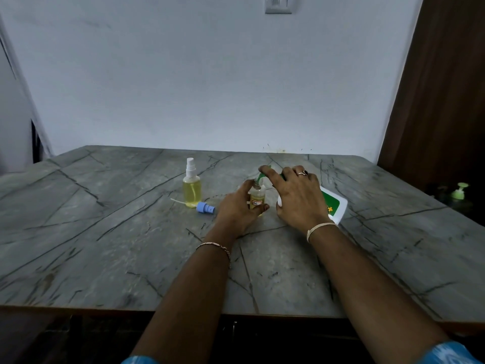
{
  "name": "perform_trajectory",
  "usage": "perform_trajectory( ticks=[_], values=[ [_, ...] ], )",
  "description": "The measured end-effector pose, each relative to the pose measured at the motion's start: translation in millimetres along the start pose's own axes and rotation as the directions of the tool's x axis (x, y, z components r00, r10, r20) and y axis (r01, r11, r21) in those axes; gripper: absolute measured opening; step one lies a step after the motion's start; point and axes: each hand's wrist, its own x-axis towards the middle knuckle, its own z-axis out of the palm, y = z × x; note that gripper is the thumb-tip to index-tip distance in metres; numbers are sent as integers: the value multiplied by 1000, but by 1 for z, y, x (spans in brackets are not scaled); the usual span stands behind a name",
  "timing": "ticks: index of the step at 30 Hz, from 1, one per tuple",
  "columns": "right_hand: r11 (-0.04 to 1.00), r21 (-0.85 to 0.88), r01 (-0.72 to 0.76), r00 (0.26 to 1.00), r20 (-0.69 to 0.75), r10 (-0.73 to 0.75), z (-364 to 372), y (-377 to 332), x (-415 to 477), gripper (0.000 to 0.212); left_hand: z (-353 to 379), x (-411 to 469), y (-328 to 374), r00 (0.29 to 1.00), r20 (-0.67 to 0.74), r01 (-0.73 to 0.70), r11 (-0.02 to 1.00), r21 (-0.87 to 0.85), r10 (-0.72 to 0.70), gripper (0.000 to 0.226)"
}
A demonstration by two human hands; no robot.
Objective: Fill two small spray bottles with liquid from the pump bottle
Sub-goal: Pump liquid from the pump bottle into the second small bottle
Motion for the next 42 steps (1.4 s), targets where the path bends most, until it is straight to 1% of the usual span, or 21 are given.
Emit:
perform_trajectory(
  ticks=[4,12,20,28,35,42],
  values=[
    [1000,-1,-2,1000,1,2,0,1,-1,87,0,0,0,1000,4,-1,1000,27,0,66],
    [1000,10,-27,1000,-9,27,1,-5,4,80,1,1,-1,1000,-2,-9,1000,19,9,64],
    [1000,15,-8,1000,-3,8,1,2,-1,87,1,1,-3,1000,4,-10,1000,1,10,62],
    [999,30,-35,999,4,35,-1,-4,3,78,2,2,-4,1000,8,-8,1000,6,8,63],
    [1000,-3,-10,1000,3,10,1,-2,1,85,3,3,-5,1000,-2,12,1000,12,-12,60],
    [1000,6,-9,1000,5,9,-1,0,0,84,3,3,-4,1000,1,10,1000,27,-10,61]
  ],
)
